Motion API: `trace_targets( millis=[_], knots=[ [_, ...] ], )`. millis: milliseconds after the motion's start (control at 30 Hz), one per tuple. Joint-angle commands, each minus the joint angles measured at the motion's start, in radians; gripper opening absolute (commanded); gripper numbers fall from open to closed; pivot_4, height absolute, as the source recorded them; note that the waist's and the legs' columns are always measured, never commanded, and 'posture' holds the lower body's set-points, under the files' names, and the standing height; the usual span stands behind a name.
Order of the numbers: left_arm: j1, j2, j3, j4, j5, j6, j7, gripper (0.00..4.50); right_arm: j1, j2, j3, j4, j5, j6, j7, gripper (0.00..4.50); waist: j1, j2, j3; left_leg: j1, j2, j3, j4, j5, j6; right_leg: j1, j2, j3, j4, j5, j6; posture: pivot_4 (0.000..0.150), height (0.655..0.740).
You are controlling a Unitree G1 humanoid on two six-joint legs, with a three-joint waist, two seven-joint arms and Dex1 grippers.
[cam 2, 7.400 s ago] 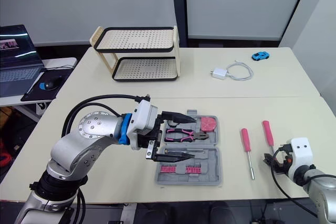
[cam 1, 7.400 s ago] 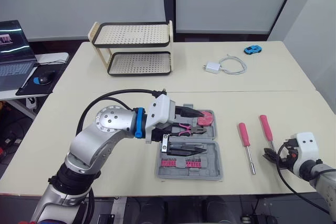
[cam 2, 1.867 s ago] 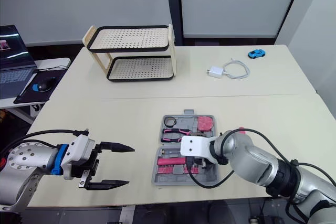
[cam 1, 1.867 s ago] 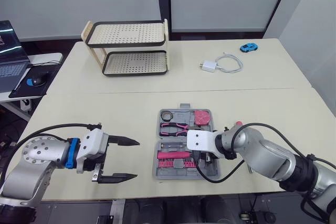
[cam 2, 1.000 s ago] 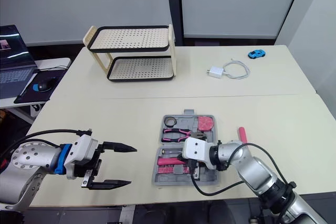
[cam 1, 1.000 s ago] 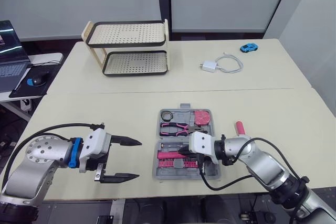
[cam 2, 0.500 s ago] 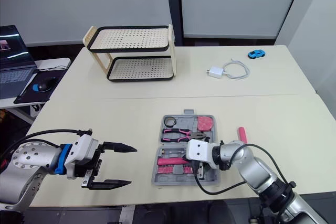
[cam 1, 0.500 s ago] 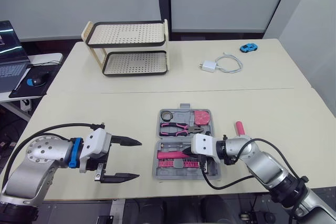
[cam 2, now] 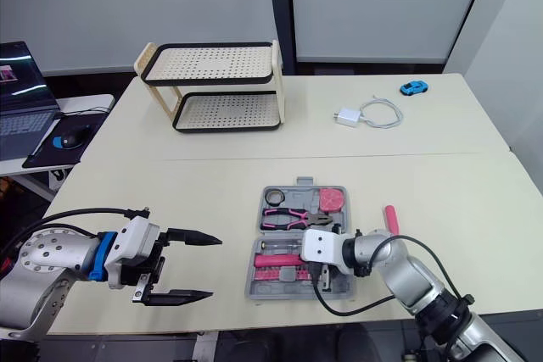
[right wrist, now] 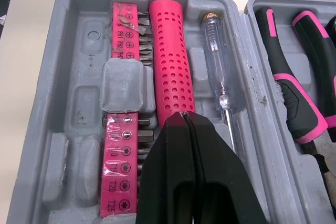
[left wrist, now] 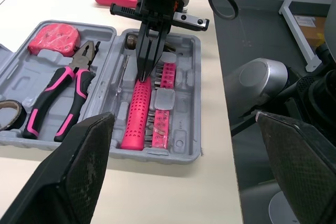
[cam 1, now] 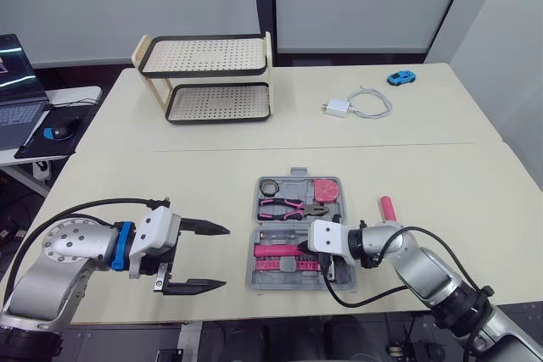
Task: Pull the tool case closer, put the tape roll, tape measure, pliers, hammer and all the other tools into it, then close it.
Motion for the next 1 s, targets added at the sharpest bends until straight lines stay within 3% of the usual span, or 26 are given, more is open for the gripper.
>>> trace_targets(
  millis=[33,400,600,700,800,1000],
  knots=[
    [0.006,0.011,0.011,-0.034,-0.008,0.0,0.005,4.5,0.024,0.001,0.019,0.034,-0.032,0.013,-0.001,0.03,0.0,0.0,0.0,0.0,0.0,0.0,0.0,0.0,0.0,0.0,0.0,0.0,0.0,0.0,0.0,0.15,0.74],
    [0.005,0.008,0.012,-0.026,-0.003,-0.004,0.006,4.5,0.019,0.017,-0.027,0.011,-0.001,0.007,-0.008,0.03,0.0,0.0,0.0,0.001,0.0,0.0,0.0,0.0,0.0,0.0,0.0,0.0,0.0,0.0,0.0,0.15,0.74],
    [0.008,0.01,0.026,-0.012,0.001,-0.006,0.015,4.5,0.015,0.004,-0.114,-0.13,0.083,0.063,0.018,0.03,0.0,0.0,0.0,-0.001,0.0,0.0,0.0,0.0,0.0,0.0,0.0,0.0,0.0,0.0,0.0,0.15,0.74],
    [0.009,0.014,0.041,0.0,0.003,-0.007,0.027,4.5,0.027,-0.031,-0.183,-0.215,0.134,0.122,0.034,0.6,0.001,0.0,0.0,-0.001,0.0,0.0,0.0,0.0,0.0,0.0,0.0,0.0,0.0,0.0,0.0,0.15,0.74],
    [0.016,0.018,0.076,0.012,-0.005,0.006,0.052,4.5,0.055,-0.096,-0.284,-0.304,0.199,0.19,0.048,1.67,0.003,0.0,0.0,-0.001,0.0,0.0,0.0,0.0,0.0,0.0,0.0,0.0,0.0,0.0,0.0,0.15,0.74],
    [0.068,0.04,0.186,0.072,0.009,-0.012,0.079,4.5,0.262,-0.277,-0.666,-0.39,0.335,0.242,0.084,3.77,0.008,0.0,0.0,-0.002,-0.001,0.0,0.0,0.0,0.0,0.0,-0.001,0.0,-0.002,0.0,0.0,0.15,0.74]
  ],
)
